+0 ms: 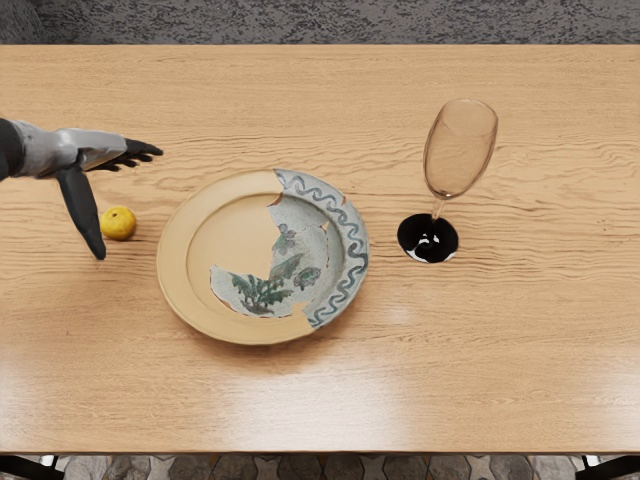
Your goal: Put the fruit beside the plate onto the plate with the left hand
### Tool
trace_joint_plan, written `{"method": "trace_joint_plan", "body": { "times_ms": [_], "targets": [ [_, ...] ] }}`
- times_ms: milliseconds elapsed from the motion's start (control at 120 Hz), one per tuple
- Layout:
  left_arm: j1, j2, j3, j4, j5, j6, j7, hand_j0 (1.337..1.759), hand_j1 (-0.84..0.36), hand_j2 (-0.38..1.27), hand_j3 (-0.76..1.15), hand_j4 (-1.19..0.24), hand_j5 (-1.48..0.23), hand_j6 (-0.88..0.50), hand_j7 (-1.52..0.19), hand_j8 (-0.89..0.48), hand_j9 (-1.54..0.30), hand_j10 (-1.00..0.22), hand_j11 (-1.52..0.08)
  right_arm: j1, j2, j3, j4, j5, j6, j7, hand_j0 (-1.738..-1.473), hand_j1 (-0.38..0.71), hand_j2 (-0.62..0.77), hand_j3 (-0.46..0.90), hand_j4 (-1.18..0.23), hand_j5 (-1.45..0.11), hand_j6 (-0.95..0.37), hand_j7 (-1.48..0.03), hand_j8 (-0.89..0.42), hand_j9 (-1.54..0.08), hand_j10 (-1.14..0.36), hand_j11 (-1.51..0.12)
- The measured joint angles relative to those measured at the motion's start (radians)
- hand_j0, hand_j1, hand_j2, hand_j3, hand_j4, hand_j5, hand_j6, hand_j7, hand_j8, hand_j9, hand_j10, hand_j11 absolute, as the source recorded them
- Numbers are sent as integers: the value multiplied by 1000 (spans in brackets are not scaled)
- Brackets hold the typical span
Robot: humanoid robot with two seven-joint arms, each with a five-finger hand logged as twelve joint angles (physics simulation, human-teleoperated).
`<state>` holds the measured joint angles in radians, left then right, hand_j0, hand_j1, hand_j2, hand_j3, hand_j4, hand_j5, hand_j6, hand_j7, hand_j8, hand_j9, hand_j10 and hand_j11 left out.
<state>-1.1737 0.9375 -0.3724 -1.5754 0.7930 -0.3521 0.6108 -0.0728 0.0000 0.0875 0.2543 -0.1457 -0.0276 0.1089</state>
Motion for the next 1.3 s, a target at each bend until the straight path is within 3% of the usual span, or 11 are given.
{"method": "trace_joint_plan", "body": {
  "times_ms": [117, 225, 367, 567, 858, 1067, 1300],
  "targets": [
    [-2, -40, 33, -15, 121, 187, 0, 1658, 325, 5, 0, -27, -28, -28, -28, -28, -28, -26, -28, 0, 0, 0, 0, 0, 0, 0, -1658, -331, -3, 0, -15, -20, -15, -20, -15, -20, -15, -20],
    [1, -57, 66, -19, 169, 256, 0, 1658, 330, 5, 0, -23, -23, -24, -22, -24, -22, -22, -22, 0, 0, 0, 0, 0, 0, 0, -1658, -331, -3, 0, -15, -20, -15, -20, -15, -20, -15, -20],
    [37, -105, 77, -20, 174, 289, 0, 1658, 336, 4, 0, -18, -17, -20, -16, -19, -16, -17, -16, 0, 0, 0, 0, 0, 0, 0, -1658, -331, -3, 0, -15, -20, -15, -20, -15, -20, -15, -20],
    [32, -132, 88, -21, 185, 300, 0, 1658, 339, 4, 0, -15, -14, -17, -13, -16, -13, -14, -13, 0, 0, 0, 0, 0, 0, 0, -1658, -331, -3, 0, -15, -20, -15, -20, -15, -20, -15, -20],
    [44, -122, 130, -14, 333, 300, 0, 1658, 339, 4, 0, -15, -14, -17, -13, -16, -13, -14, -13, 0, 0, 0, 0, 0, 0, 0, -1658, -331, -3, 0, -15, -20, -15, -20, -15, -20, -15, -20],
    [46, -135, 161, 38, 410, 322, 0, 1658, 339, 5, 0, -16, -14, -18, -14, -17, -14, -15, -14, 0, 0, 0, 0, 0, 0, 0, -1658, -331, -3, 0, -15, -20, -15, -20, -15, -20, -15, -20],
    [79, -224, 165, 160, 432, 346, 0, 1658, 338, 5, 0, -16, -15, -18, -15, -18, -14, -16, -14, 0, 0, -1, 0, 0, 0, 0, -1658, -331, -3, 0, -15, -20, -15, -20, -15, -20, -15, -20]
  ]
}}
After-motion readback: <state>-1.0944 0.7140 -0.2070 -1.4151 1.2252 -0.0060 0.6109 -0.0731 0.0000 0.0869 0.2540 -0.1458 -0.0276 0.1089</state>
